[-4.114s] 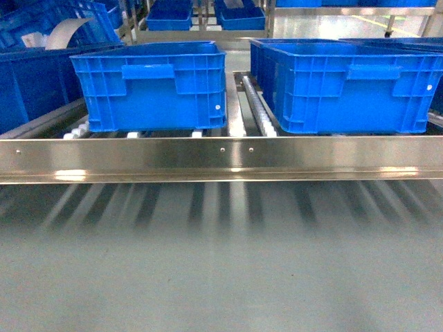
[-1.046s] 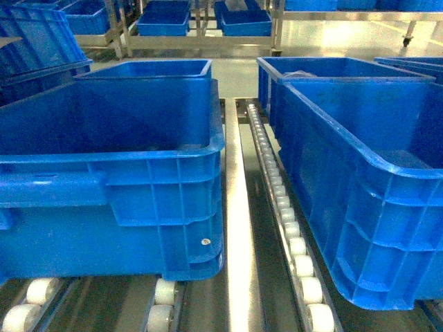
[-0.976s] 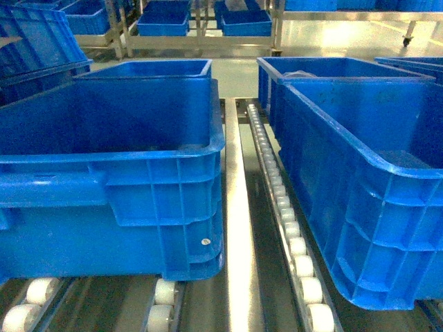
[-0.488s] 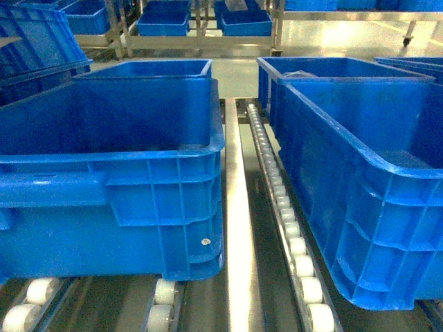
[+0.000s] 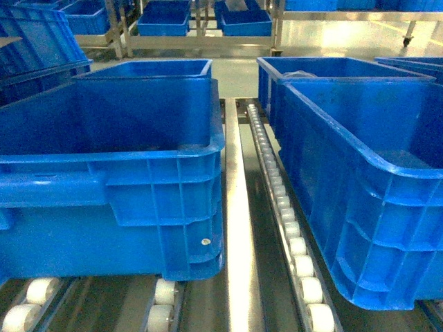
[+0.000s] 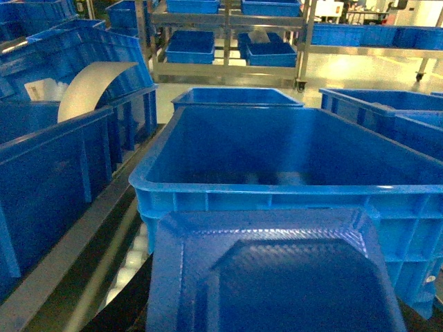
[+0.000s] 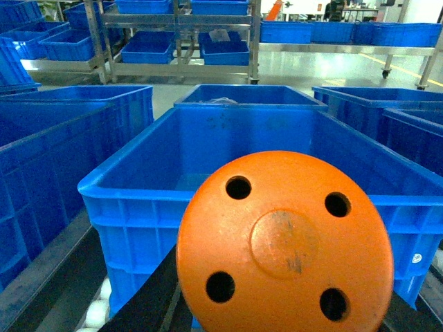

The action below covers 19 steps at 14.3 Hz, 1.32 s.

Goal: Sort blue parts and orange caps into right shelf containers

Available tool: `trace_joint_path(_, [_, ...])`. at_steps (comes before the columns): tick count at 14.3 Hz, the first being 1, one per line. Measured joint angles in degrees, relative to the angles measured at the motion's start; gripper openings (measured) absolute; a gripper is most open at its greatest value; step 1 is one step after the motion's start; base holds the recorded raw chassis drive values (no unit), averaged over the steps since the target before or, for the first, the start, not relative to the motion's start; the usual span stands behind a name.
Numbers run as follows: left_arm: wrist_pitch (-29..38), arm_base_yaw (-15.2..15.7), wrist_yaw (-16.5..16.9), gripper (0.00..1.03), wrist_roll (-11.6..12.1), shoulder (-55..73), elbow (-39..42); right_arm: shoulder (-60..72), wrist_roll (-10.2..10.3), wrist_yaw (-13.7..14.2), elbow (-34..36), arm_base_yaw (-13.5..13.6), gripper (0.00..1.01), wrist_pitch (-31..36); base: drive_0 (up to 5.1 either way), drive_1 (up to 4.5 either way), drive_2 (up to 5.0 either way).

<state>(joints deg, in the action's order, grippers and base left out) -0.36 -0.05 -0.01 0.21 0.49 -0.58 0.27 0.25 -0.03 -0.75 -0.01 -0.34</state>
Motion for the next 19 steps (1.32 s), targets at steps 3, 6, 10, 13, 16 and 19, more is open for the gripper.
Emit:
trace_joint_path(3, [0.0,0.0,0.0,0.43,-0.02,0.0,0.0,0.0,0.0,0.0,0.0,0.0,0.43,0.0,0.0,0.0,0.0])
trace_joint_path(6, [0.0,0.0,0.0,0.43,-0.02,0.0,0.0,0.0,0.0,0.0,0.0,0.0,0.43,0.0,0.0,0.0,0.0])
trace_joint_path(10, [0.0,0.0,0.0,0.43,0.0,0.0,0.0,0.0,0.0,0.0,0.0,0.0,0.43,0.0,0.0,0.0,0.0])
trace_joint_path(13, [8.74,-2.19,-5.16,0.43,-1.77,-0.33,0.09,0.96,-1.75,14.16,-0.02,7.65,0.43,7.1,0.0,0.0,0.0])
trace_joint_path(16, [21.94,-5.42,-7.87,0.43,-1.73,12.83,-1.33,11.78,-2.8,15.04,-2.08,8.79,0.43,17.97,0.0,0.0,0.0])
trace_joint_path(19, [49.59,-5.68,-6.03,0.43,0.04,46.1,-11.65,40.24,-2.84,5.64,-12.9,1.66,0.43,40.39,0.0,0.0,0.0])
